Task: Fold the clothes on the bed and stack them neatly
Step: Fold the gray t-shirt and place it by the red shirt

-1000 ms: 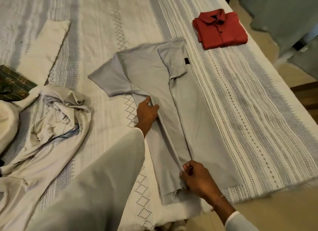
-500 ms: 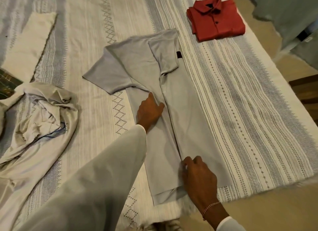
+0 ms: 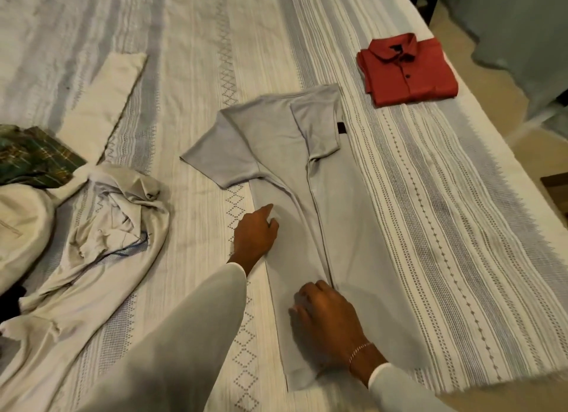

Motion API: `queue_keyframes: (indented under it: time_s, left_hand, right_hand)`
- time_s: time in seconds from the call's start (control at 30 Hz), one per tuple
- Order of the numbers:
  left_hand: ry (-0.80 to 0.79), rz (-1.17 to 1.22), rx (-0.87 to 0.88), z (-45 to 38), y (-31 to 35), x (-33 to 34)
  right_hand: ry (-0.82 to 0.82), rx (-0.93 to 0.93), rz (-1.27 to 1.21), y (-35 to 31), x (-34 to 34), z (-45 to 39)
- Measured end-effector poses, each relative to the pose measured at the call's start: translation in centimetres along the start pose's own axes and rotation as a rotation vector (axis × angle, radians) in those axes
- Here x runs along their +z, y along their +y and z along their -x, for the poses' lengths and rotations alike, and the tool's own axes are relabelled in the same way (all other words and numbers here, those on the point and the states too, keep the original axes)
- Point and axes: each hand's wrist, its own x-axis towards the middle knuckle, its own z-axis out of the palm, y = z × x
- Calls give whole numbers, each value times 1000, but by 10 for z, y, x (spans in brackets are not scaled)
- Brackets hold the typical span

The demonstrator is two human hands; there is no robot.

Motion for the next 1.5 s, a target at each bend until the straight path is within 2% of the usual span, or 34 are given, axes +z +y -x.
queue_keyframes:
  time_s: [0.13, 0.4, 0.63, 0.73, 0.83, 0.97, 1.07, 1.17, 1.27, 1.33, 1.37, 1.43, 1.5]
  left_hand:
    - [39, 12, -21, -17, -3, -17]
    - [155, 71, -82, -72, -21, -51]
    - [332, 183, -446, -138, -53, -73]
    - [349, 308, -574, -176, -64, -88]
    - [398, 527, -744, -206, -71, -106]
    - [405, 856, -809, -232, -87, -117]
    - [423, 1105, -726, -247, -65, -126]
    - [369, 1117, -460, -259, -12, -135]
    - [175, 1156, -211, -266, 51, -138]
    - [-8, 1039, -38, -268, 74, -134]
    - [-44, 958, 19, -269, 76, -131]
    - [-2, 822, 45, -266, 66, -127]
    - [119, 643, -1, -263, 42, -121]
  right_hand:
    - [14, 25, 19, -7, -17, -64]
    - [136, -128, 115, -39, -34, -199]
    - [289, -198, 459, -66, -26, -284]
    - [288, -278, 579, -78, -10, -320]
    - [274, -275, 638, -88, 4, -341]
    - [354, -304, 546, -91, 3, -352]
    - [480, -292, 282, -84, -11, -358]
    - [598, -170, -4, -78, -33, -355]
    - [640, 15, -298, -63, -57, -352]
    - [607, 132, -409, -53, -71, -353]
    - [588, 186, -458, -50, -77, -354]
    - [540, 289, -541, -44, -91, -358]
    - [502, 387, -596, -42, -106, -367]
